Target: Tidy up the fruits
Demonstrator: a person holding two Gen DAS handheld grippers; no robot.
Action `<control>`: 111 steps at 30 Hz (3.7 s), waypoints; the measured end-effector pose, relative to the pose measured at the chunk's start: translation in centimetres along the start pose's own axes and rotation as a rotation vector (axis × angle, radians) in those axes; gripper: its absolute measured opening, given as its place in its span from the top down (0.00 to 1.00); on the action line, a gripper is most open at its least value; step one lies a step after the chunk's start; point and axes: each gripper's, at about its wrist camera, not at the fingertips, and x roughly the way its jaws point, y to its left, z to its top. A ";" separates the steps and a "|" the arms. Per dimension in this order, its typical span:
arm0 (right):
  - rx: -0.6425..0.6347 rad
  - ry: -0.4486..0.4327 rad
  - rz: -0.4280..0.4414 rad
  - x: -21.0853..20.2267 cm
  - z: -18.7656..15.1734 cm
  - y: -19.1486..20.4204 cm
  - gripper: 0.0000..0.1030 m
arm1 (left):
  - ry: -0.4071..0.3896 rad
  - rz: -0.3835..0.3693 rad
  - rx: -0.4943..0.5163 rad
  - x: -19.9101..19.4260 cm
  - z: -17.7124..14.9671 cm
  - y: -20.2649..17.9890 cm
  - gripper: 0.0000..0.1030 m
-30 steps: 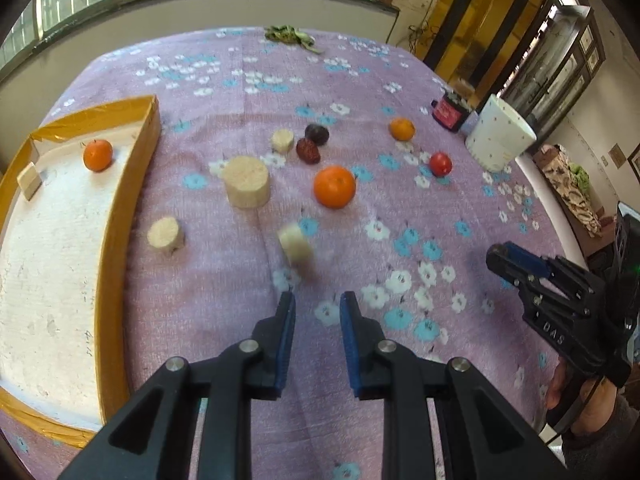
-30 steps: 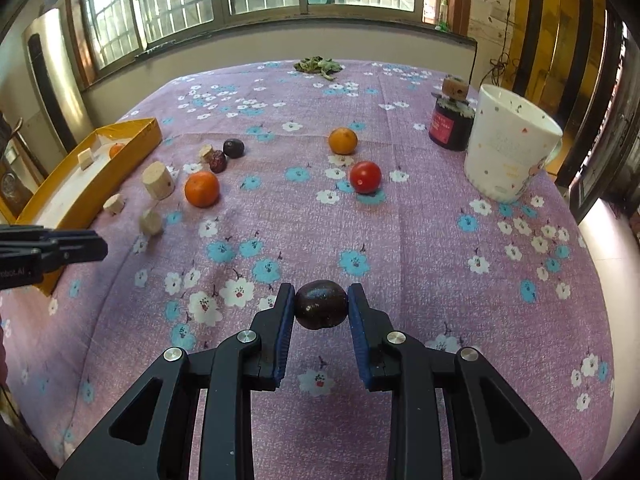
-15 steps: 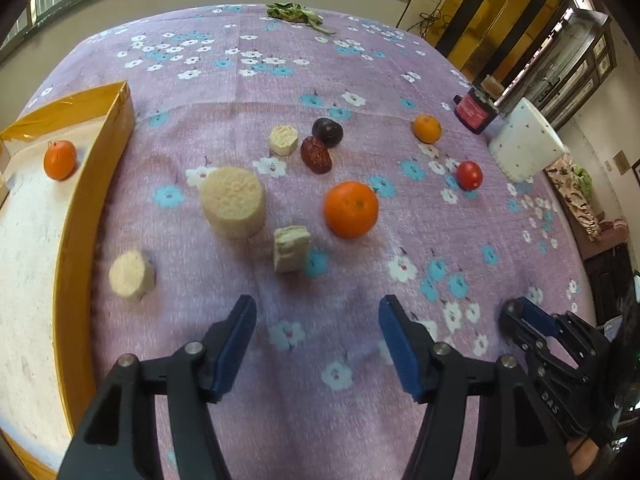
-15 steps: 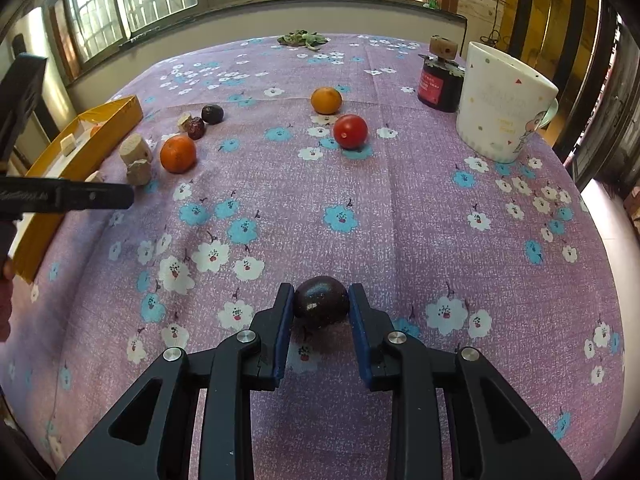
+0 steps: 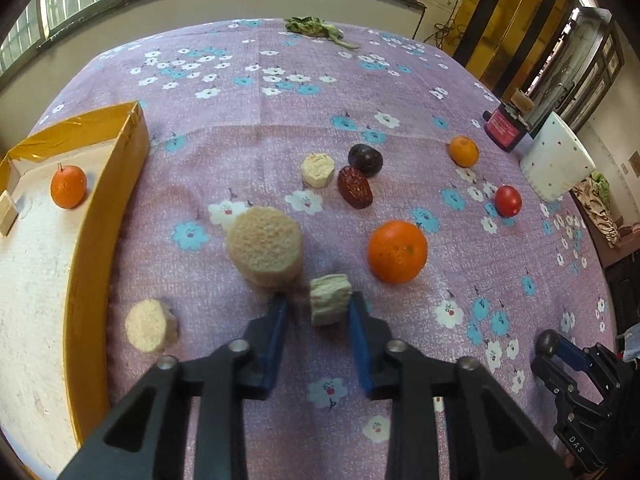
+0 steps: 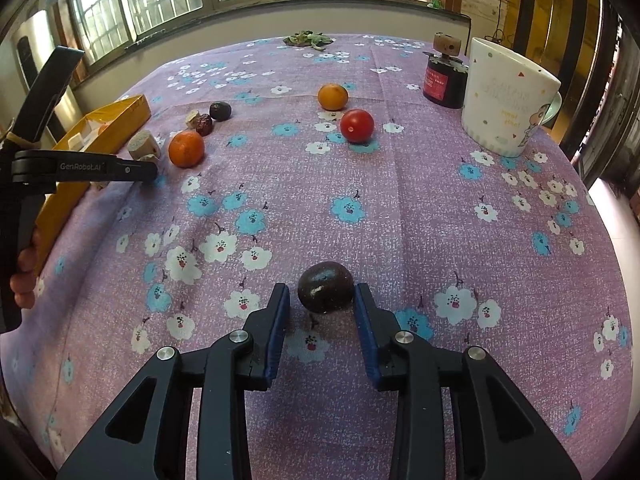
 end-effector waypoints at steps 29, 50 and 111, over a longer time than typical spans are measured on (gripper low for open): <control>0.003 -0.011 -0.017 0.4 0.3 -0.2 0.75 | 0.029 -0.086 0.068 -3.4 -5.2 -0.7 0.80; -0.005 -0.083 -0.003 -3.7 2.3 2.7 0.76 | -0.044 -0.123 0.053 -7.3 -5.2 0.8 0.80; -0.372 0.110 0.303 11.1 15.5 36.9 0.76 | -0.066 0.092 -0.289 -7.8 -0.6 29.3 0.81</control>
